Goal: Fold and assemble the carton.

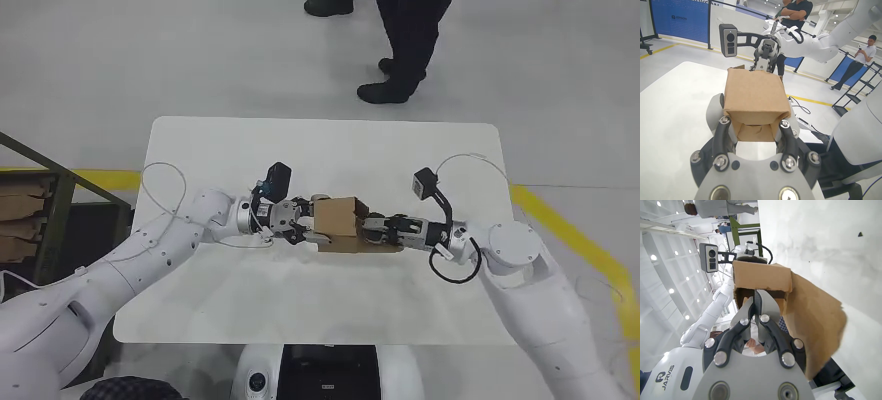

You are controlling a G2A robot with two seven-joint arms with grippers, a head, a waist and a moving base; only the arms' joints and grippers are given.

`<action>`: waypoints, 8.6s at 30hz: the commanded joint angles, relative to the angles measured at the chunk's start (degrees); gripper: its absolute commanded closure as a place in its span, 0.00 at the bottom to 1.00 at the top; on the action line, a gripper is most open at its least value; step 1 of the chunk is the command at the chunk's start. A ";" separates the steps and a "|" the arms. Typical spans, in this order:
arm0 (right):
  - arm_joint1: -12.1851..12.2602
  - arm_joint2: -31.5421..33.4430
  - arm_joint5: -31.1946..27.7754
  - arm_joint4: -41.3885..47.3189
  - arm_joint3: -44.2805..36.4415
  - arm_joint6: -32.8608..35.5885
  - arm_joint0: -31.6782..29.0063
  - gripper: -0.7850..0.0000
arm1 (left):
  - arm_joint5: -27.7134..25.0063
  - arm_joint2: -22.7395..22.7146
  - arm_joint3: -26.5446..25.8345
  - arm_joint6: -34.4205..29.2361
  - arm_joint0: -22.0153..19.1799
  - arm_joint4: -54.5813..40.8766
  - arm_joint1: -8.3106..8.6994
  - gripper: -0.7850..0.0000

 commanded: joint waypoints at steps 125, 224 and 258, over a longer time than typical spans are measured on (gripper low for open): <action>1.55 -1.01 5.35 -0.12 2.47 2.60 2.46 0.86 | 0.00 -3.56 2.33 -7.00 1.79 1.14 -2.70 0.42; 1.81 -2.85 6.13 -1.24 -4.71 -4.43 -0.04 1.00 | 0.00 -4.57 2.33 -10.34 2.59 -1.31 -2.92 0.38; 1.94 -2.46 5.12 -0.28 -4.69 -4.15 -0.49 1.00 | 0.00 -3.63 3.26 -11.48 1.80 -2.80 -3.44 0.36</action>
